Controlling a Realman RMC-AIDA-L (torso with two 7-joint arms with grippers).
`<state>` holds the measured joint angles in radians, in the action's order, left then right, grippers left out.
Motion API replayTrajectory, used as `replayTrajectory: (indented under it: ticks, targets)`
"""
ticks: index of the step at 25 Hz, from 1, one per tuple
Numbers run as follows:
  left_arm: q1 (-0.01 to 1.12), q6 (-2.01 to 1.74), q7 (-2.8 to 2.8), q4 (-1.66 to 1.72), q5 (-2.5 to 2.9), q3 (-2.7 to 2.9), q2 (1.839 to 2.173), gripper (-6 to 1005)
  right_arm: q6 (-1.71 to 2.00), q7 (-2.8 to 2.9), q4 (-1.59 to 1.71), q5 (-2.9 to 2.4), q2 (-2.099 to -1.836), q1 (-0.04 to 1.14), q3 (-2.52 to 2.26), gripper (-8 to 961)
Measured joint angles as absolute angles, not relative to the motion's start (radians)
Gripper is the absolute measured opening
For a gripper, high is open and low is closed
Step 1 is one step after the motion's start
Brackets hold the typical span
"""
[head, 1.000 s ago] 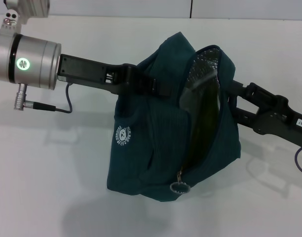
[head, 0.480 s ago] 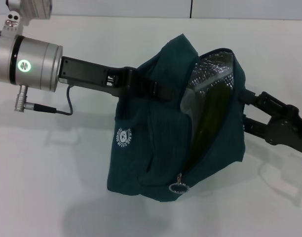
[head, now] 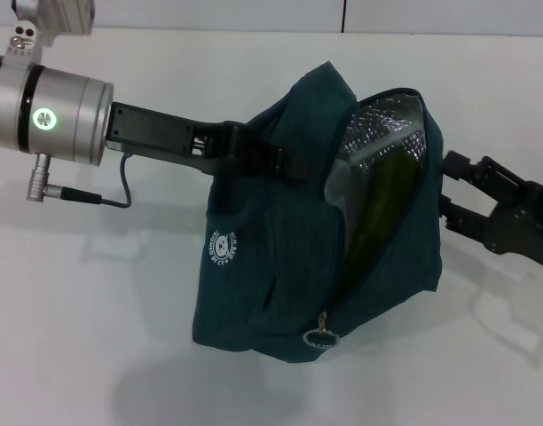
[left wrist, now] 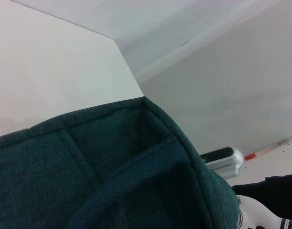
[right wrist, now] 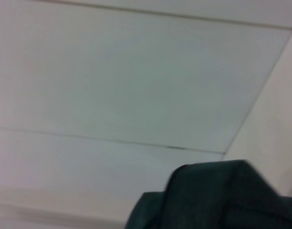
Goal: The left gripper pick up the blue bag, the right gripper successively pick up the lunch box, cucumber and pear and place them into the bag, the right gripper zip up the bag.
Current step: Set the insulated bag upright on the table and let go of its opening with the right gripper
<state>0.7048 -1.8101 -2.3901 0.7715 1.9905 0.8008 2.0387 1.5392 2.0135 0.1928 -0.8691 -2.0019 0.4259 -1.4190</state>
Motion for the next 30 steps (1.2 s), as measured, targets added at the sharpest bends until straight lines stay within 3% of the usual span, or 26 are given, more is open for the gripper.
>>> replayTrajectory:
  ticks: [30]
  targets:
    - [0.696, -1.814, -2.379, 0.772, 1.991, 0.813, 2.042, 41, 1.558, 2.008, 0.223, -0.862, -2.011, 0.507, -1.419, 870]
